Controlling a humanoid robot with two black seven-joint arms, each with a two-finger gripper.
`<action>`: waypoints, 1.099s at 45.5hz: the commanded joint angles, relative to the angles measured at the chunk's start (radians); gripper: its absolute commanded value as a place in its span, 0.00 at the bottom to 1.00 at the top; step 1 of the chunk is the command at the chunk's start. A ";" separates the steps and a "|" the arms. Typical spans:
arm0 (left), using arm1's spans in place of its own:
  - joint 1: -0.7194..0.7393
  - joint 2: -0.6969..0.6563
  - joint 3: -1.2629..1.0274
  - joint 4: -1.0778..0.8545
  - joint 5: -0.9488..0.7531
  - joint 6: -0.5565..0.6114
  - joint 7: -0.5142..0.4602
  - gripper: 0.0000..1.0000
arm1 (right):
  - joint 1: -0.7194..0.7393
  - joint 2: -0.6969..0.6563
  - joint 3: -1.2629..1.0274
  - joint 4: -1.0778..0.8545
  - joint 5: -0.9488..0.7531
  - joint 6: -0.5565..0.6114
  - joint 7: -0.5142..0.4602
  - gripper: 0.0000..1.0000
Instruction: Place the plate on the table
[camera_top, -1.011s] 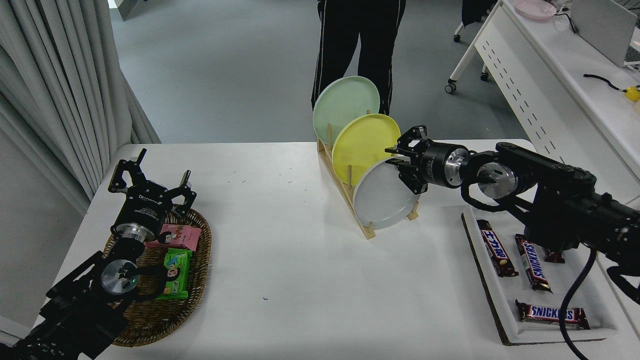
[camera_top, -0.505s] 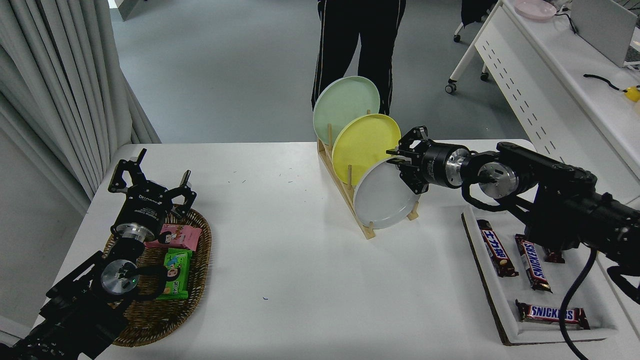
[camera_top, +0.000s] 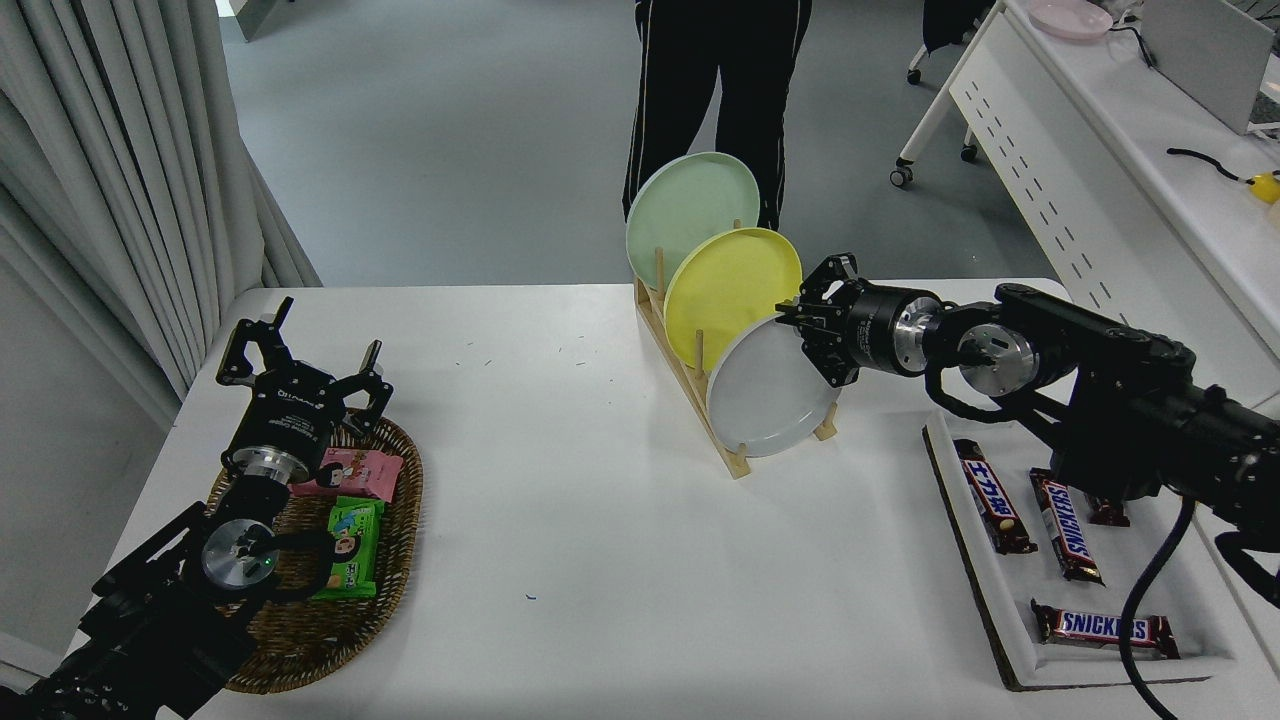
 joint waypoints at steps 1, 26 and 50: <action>0.000 0.000 0.000 0.000 0.000 0.000 0.000 1.00 | 0.000 -0.001 0.000 0.000 0.000 0.000 -0.009 0.00; 0.000 0.000 0.000 0.000 0.000 0.000 0.000 1.00 | 0.018 -0.010 0.024 0.015 0.001 0.025 -0.071 0.00; 0.000 0.000 0.000 0.000 0.000 0.002 0.000 1.00 | 0.109 -0.079 0.037 0.121 0.262 -0.015 -0.125 0.00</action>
